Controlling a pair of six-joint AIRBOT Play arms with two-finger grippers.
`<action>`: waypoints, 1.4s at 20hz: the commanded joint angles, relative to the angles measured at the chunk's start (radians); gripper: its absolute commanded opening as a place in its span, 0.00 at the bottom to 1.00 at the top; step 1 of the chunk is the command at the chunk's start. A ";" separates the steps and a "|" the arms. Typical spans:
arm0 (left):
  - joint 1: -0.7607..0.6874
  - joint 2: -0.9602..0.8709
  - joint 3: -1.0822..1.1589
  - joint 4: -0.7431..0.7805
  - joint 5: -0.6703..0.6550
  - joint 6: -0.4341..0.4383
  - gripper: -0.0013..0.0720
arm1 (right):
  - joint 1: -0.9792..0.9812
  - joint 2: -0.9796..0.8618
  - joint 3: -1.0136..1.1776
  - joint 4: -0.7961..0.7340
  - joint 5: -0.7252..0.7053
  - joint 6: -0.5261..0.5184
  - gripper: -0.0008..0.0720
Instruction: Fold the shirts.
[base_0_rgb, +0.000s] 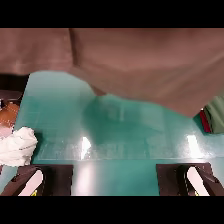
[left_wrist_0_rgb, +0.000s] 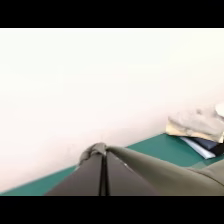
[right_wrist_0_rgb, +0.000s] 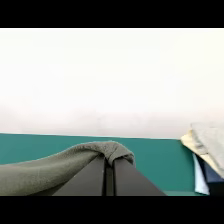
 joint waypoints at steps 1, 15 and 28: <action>0.000 0.044 0.048 -0.003 0.041 -0.002 0.05 | -0.095 -0.017 0.108 -0.004 0.118 0.033 0.04; -0.086 -0.391 -0.648 0.043 -0.104 0.007 0.05 | 0.209 -0.601 -0.272 -0.249 0.397 0.147 0.03; -0.195 -0.695 -0.647 0.096 0.455 0.231 0.05 | 0.356 -0.818 -0.311 -0.269 -0.328 0.136 0.03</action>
